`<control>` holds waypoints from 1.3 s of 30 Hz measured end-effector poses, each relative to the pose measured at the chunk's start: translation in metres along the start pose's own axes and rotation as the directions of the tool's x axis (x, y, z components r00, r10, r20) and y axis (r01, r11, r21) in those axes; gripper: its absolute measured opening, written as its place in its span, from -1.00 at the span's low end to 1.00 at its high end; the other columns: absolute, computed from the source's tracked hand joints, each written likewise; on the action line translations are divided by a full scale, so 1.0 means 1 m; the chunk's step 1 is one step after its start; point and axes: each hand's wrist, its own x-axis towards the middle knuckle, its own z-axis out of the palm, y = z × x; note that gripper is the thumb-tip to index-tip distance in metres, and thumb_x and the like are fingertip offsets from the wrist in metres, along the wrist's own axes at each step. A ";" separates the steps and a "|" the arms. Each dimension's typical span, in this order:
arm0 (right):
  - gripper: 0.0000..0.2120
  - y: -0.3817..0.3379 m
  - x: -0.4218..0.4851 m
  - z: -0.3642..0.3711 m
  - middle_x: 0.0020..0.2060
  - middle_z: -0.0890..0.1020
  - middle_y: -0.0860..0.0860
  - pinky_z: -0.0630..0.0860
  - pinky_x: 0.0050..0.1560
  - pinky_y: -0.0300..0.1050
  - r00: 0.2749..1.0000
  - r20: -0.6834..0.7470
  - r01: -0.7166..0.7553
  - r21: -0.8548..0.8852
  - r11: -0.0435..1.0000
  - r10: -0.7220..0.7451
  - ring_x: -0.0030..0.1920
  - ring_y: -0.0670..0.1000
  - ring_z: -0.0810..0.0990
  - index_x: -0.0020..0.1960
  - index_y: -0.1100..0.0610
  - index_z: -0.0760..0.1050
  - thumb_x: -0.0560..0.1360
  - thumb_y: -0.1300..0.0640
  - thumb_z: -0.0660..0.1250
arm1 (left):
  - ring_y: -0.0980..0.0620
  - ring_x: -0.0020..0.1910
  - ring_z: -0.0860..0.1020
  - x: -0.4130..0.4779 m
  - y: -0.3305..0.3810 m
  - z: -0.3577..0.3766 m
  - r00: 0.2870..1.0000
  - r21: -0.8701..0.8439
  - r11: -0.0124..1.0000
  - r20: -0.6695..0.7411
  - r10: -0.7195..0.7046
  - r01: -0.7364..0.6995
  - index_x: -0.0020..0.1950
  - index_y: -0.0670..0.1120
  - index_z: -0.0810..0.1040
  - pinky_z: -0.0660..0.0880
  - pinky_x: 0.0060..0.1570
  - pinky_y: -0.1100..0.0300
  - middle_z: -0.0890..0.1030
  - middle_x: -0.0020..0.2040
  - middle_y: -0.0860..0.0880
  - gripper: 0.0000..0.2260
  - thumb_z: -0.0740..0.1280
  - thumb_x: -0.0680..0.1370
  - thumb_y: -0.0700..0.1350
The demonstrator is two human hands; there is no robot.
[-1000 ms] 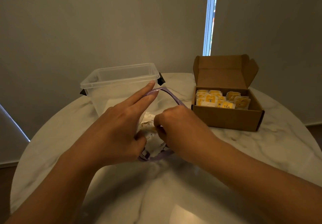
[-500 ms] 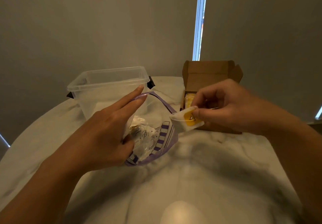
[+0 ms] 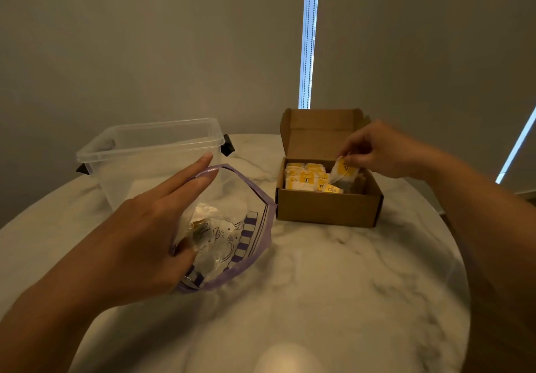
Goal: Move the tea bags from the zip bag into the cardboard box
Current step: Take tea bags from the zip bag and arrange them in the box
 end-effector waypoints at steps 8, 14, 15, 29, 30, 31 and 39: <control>-0.83 0.000 0.025 0.016 -0.06 0.68 -0.07 0.61 0.02 -0.10 0.955 0.298 0.046 -0.118 0.992 -0.008 -0.06 -0.06 0.65 0.08 0.02 0.64 0.50 0.13 0.42 | 0.52 -0.12 0.46 0.000 -0.005 0.003 0.999 0.004 0.999 0.031 0.035 -0.035 0.55 -0.13 0.29 0.28 -0.43 0.62 0.24 0.58 -0.01 -0.03 0.60 0.18 -0.35; -0.87 -0.006 0.030 0.030 -0.17 0.63 -0.06 0.51 -0.12 -0.19 0.998 0.014 0.062 -0.268 0.961 -0.061 -0.11 -0.07 0.60 0.01 0.10 0.65 0.47 0.14 0.46 | 0.32 0.16 0.40 -0.003 -0.004 0.000 0.999 0.046 0.998 -0.015 0.052 -0.051 0.56 -0.07 0.27 0.29 -0.40 0.63 0.21 0.59 0.07 -0.05 0.58 0.23 -0.33; -0.89 -0.012 0.029 0.030 -0.17 0.65 -0.05 0.54 -0.11 -0.17 0.992 -0.062 0.092 -0.245 0.965 -0.111 -0.11 -0.06 0.62 -0.01 0.10 0.66 0.47 0.14 0.45 | 0.40 0.17 0.37 -0.003 -0.003 0.000 0.999 0.037 0.998 -0.013 0.048 -0.048 0.57 -0.06 0.27 0.29 -0.38 0.64 0.20 0.59 0.09 -0.06 0.57 0.25 -0.33; -0.82 -0.150 0.055 0.098 -0.18 0.70 -0.03 0.55 -0.23 -0.25 0.927 0.246 0.198 0.316 0.928 -0.282 -0.20 -0.08 0.67 0.05 0.13 0.65 0.53 0.06 0.38 | 0.48 -0.18 0.42 -0.057 0.023 -0.024 0.995 0.126 0.990 0.086 0.051 -0.062 0.50 0.11 0.32 0.53 -0.39 0.41 0.13 0.59 0.22 -0.18 0.52 0.29 -0.21; -0.79 -0.154 0.058 0.107 -0.17 0.70 -0.01 0.56 -0.24 -0.24 0.928 0.258 0.185 0.312 0.932 -0.271 -0.19 -0.06 0.67 0.06 0.16 0.64 0.53 0.05 0.38 | 0.53 -0.26 0.34 -0.061 0.024 -0.025 0.993 0.138 0.988 0.102 0.054 -0.068 0.50 0.10 0.34 0.49 -0.44 0.43 0.14 0.59 0.21 -0.19 0.51 0.28 -0.21; -0.77 -0.157 0.062 0.116 -0.16 0.69 0.02 0.58 -0.23 -0.22 0.930 0.267 0.165 0.311 0.936 -0.252 -0.19 -0.03 0.68 0.07 0.18 0.64 0.53 0.04 0.37 | 0.53 -0.30 0.30 -0.063 0.025 -0.025 0.992 0.147 0.986 0.113 0.058 -0.075 0.49 0.10 0.34 0.47 -0.46 0.43 0.15 0.59 0.21 -0.20 0.50 0.29 -0.21; -0.79 -0.159 0.074 0.155 -0.12 0.70 0.12 0.67 -0.11 -0.07 0.914 0.377 0.019 0.322 0.947 -0.146 -0.23 0.04 0.67 0.08 0.24 0.64 0.55 0.14 0.35 | 0.30 -0.40 0.44 -0.076 0.025 -0.030 0.980 0.164 0.979 0.171 0.097 -0.125 0.45 0.08 0.40 0.47 -0.46 0.40 0.18 0.58 0.21 -0.25 0.51 0.29 -0.22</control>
